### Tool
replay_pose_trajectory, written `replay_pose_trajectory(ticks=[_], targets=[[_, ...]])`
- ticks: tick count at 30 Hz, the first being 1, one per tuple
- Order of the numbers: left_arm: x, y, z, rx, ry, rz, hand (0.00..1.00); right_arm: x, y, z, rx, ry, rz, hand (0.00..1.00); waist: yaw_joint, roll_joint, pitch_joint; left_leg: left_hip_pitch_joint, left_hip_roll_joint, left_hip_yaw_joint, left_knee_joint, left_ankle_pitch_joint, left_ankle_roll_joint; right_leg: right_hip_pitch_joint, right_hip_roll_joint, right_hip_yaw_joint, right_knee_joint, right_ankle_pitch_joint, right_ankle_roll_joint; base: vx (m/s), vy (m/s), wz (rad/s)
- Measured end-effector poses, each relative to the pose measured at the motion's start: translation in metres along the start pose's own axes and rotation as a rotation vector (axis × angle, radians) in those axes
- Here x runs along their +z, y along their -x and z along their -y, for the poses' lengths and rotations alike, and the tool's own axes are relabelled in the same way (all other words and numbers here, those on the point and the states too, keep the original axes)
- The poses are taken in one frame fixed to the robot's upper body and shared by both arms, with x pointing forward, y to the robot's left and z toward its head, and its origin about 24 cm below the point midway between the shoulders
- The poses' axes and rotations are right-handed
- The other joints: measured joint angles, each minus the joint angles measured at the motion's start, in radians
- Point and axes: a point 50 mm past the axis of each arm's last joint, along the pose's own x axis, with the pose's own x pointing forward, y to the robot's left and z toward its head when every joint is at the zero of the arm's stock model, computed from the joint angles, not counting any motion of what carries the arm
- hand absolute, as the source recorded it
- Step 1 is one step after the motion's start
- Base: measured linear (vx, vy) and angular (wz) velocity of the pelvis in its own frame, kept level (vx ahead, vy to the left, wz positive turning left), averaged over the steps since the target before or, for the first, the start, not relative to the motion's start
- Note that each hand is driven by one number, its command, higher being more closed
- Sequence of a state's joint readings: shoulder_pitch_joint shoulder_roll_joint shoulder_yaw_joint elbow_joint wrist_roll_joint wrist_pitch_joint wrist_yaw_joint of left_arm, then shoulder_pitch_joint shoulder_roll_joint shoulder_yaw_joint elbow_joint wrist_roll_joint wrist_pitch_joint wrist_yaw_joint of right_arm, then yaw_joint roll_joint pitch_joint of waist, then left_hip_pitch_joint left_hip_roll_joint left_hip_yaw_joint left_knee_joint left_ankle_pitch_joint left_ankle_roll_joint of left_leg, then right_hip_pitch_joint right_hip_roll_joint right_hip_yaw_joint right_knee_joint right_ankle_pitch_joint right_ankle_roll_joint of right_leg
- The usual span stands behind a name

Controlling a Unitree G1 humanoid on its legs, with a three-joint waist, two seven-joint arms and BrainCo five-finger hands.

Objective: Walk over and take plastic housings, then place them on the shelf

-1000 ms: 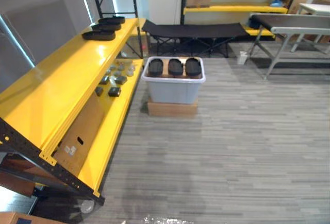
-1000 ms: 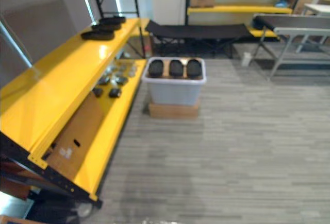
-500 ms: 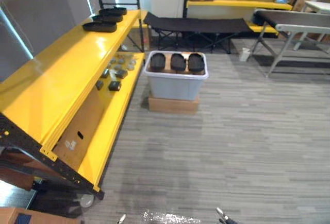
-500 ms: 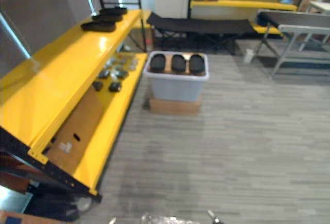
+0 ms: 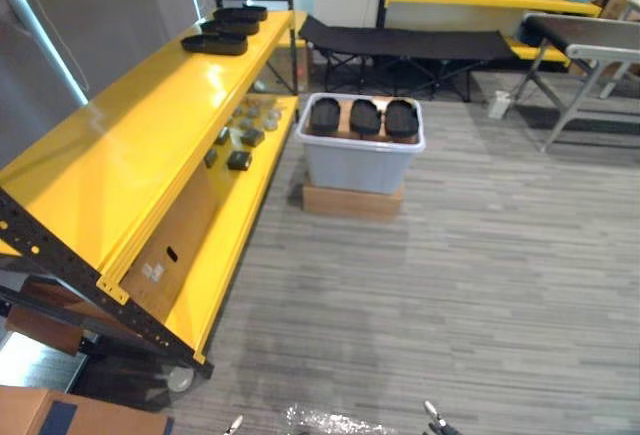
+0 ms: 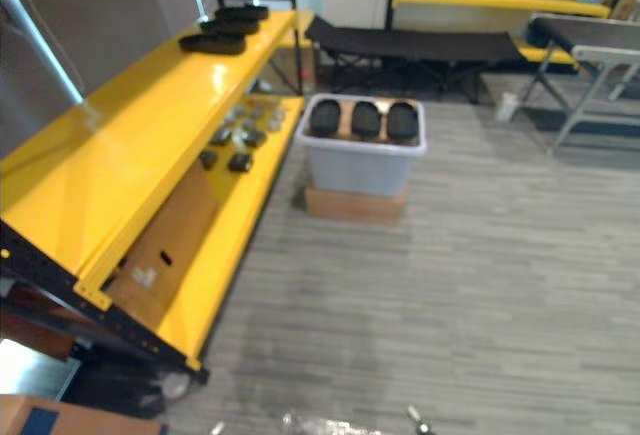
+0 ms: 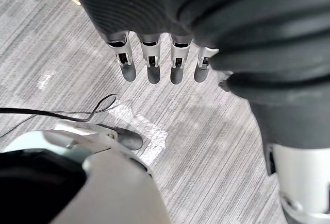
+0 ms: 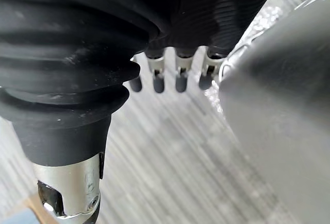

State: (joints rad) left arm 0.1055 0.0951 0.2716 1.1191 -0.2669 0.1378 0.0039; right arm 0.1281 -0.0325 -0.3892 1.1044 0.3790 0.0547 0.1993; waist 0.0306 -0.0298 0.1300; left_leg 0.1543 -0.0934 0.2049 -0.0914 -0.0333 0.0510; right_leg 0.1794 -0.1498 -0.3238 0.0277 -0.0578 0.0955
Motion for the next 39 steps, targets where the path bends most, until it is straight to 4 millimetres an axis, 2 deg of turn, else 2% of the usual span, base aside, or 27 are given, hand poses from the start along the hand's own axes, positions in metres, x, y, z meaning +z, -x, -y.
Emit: replay_pose_trajectory(ticks=[3,6,10,13,17,20,23,30,34,35,36,37,39], targets=[[0.004,0.000,0.001,-0.028,-0.009,0.058,0.00,0.003,-0.003,-0.007,0.014,0.029,-0.015,0.00,0.009,-0.005,0.011,-0.011,0.007,0.012,0.000,-0.002,-0.004,-0.012,0.006,0.003,0.000,-0.001,-0.003,0.00,-0.035,-0.05],[0.013,0.000,0.006,-0.045,0.019,0.109,0.00,0.016,-0.008,-0.024,0.059,0.057,-0.002,0.00,0.015,-0.007,0.033,-0.069,0.019,0.023,0.001,-0.003,-0.005,-0.084,0.014,0.015,0.021,-0.002,-0.005,-0.04,-0.028,-0.10],[0.049,0.001,0.029,-0.092,-0.023,0.216,0.00,0.040,-0.014,-0.056,0.114,0.055,0.068,0.00,0.037,-0.012,0.105,-0.144,0.028,0.037,0.023,0.002,-0.009,-0.183,0.009,0.028,0.080,-0.014,-0.021,-0.02,-0.011,-0.05],[0.071,0.004,0.057,-0.125,-0.036,0.269,0.00,0.046,-0.016,-0.084,0.165,-0.056,0.093,0.00,0.043,-0.026,0.161,-0.206,0.054,0.049,0.209,-0.083,-0.004,-0.198,-0.002,0.037,0.150,-0.039,-0.036,0.07,-0.009,-0.04],[0.083,0.009,0.083,-0.187,-0.064,0.324,0.00,0.044,-0.015,-0.096,0.200,-0.128,0.095,0.00,0.041,-0.023,0.159,-0.206,0.066,0.051,0.310,-0.146,-0.014,-0.187,-0.008,0.051,0.216,-0.074,-0.040,0.08,0.012,-0.03],[0.086,0.013,0.101,-0.233,-0.099,0.360,0.00,0.042,-0.014,-0.098,0.207,-0.094,0.086,0.00,0.040,-0.023,0.159,-0.188,0.068,0.050,0.341,-0.159,-0.016,-0.161,-0.013,0.050,0.234,-0.081,-0.040,0.05,0.025,0.06],[0.080,0.014,0.108,-0.252,-0.132,0.357,0.00,0.038,-0.013,-0.092,0.195,-0.065,0.084,0.00,0.040,-0.024,0.150,-0.132,0.067,0.044,0.343,-0.162,-0.020,-0.101,-0.015,0.048,0.238,-0.082,-0.038,0.04,0.019,0.11],[0.070,0.012,0.103,-0.213,-0.177,0.339,0.00,0.030,-0.014,-0.082,0.166,0.015,0.057,0.00,0.041,-0.025,0.103,-0.139,0.067,0.013,0.317,-0.161,-0.019,-0.090,-0.004,0.049,0.184,-0.083,-0.035,-0.02,-0.013,0.05],[0.072,0.011,0.094,-0.173,-0.185,0.342,0.00,0.031,-0.014,-0.077,0.150,0.017,0.041,0.00,0.041,-0.028,0.102,-0.142,0.063,0.018,0.315,-0.160,-0.009,-0.097,-0.011,0.050,0.180,-0.104,0.001,-0.09,-0.031,-0.07],[0.072,0.010,0.091,-0.168,-0.183,0.340,0.00,0.029,-0.014,-0.074,0.141,0.014,0.026,0.00,0.040,-0.039,0.099,-0.163,0.060,0.027,0.351,-0.179,0.001,-0.126,-0.030,0.044,0.216,-0.131,0.021,-0.11,0.006,0.04],[0.073,0.011,0.092,-0.169,-0.191,0.343,0.00,0.029,-0.013,-0.069,0.129,0.015,0.027,0.00,0.033,-0.035,0.096,-0.183,0.071,0.031,0.396,-0.200,0.006,-0.144,-0.033,0.039,0.255,-0.141,0.027,-0.07,0.015,0.04],[0.072,0.010,0.093,-0.166,-0.206,0.344,0.00,0.038,-0.012,-0.061,0.116,0.021,0.054,0.00,0.026,-0.006,0.093,-0.224,0.100,0.029,0.479,-0.266,0.005,-0.205,-0.027,0.047,0.397,-0.153,0.031,-0.04,0.038,-0.05],[0.071,0.009,0.085,-0.139,-0.203,0.337,0.00,0.050,-0.011,-0.060,0.127,0.007,0.103,0.00,0.021,0.016,0.095,-0.238,0.148,0.030,0.556,-0.318,0.011,-0.323,-0.031,0.078,0.621,-0.122,0.030,-0.05,0.089,-0.20]])
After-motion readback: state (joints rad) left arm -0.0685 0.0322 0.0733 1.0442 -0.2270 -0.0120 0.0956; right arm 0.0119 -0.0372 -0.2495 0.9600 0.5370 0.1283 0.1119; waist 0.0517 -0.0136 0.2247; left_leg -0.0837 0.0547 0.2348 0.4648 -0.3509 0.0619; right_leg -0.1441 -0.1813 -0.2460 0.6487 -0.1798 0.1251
